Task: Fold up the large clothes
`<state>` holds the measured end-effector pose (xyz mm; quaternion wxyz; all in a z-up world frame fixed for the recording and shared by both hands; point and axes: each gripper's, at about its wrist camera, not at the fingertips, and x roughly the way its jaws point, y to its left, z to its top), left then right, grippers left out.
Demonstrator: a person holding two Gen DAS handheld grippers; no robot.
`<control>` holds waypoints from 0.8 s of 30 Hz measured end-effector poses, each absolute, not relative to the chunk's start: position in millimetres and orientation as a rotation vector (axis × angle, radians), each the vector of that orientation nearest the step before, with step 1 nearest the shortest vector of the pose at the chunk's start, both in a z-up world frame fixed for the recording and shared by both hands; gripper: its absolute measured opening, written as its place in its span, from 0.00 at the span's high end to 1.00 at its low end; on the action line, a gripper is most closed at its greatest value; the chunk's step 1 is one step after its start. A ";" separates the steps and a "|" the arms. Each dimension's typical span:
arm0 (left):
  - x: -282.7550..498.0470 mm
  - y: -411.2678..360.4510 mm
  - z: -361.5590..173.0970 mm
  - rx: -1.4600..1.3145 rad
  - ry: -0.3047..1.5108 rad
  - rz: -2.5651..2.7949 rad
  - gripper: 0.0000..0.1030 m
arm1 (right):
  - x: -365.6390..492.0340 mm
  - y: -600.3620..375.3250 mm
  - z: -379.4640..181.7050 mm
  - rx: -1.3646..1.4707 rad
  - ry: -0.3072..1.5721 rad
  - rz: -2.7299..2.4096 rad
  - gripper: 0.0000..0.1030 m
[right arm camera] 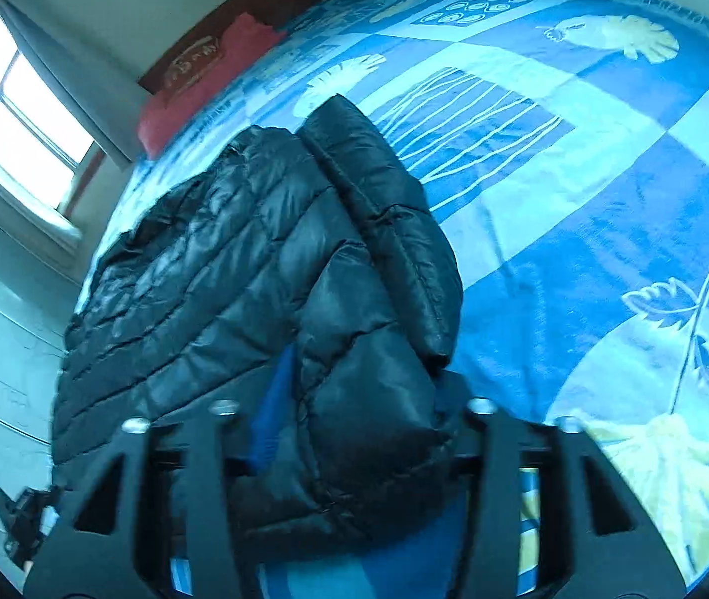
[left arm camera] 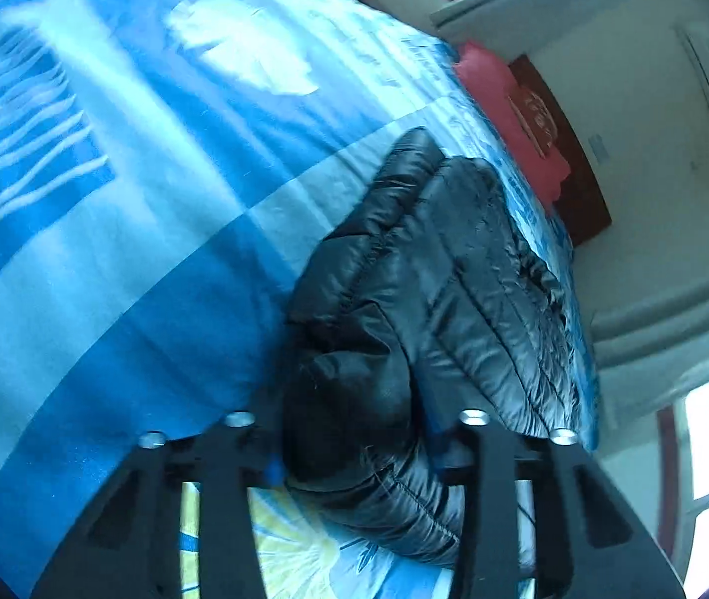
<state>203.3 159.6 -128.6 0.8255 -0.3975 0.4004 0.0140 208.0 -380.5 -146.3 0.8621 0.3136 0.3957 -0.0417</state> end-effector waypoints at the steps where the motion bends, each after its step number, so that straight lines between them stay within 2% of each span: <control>1: 202.3 155.9 -124.0 -0.816 0.842 0.027 0.72 | 205.9 -379.8 -143.1 0.657 0.818 -0.076 0.71; 3: 199.4 152.8 -117.9 -0.803 0.832 0.020 0.76 | 201.5 -379.3 -137.4 0.656 0.800 -0.063 0.78; 6: 191.4 155.6 -113.1 -0.800 0.828 0.009 0.79 | 193.7 -377.6 -130.5 0.652 0.785 -0.052 0.81; 24: 94.9 176.5 -103.6 -0.783 0.871 -0.004 0.79 | 93.8 -372.2 -123.2 0.648 0.825 -0.017 0.82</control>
